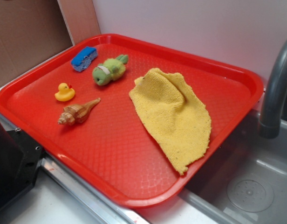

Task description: Grab the green animal.

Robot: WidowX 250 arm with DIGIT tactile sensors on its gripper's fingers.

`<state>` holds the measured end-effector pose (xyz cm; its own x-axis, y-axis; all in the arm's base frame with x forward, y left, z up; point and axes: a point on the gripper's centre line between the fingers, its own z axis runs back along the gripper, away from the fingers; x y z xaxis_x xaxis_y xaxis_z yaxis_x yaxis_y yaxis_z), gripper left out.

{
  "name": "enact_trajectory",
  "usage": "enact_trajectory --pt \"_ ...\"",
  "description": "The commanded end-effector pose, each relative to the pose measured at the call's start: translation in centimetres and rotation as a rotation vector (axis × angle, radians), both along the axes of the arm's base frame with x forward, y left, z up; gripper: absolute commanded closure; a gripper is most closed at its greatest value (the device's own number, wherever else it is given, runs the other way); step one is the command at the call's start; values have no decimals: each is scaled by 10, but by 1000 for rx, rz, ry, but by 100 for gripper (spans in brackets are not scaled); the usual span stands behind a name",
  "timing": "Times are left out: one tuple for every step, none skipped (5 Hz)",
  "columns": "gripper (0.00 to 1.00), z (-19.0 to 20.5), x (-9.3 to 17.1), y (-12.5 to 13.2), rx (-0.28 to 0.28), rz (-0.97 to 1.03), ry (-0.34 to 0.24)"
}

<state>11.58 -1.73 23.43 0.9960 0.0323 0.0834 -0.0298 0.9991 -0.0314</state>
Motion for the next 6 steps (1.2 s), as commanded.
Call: enact_trajectory --pt "0 0 0 0 0 0 0" --pt "0 -3 8 6 12 60 -54" --pt "0 -20 26 22 10 142 -65" --pt "0 -50 51 47 43 178 -88" --pt "0 -76 81 58 87 198 -108" --pt "0 -102 110 63 113 142 -144"
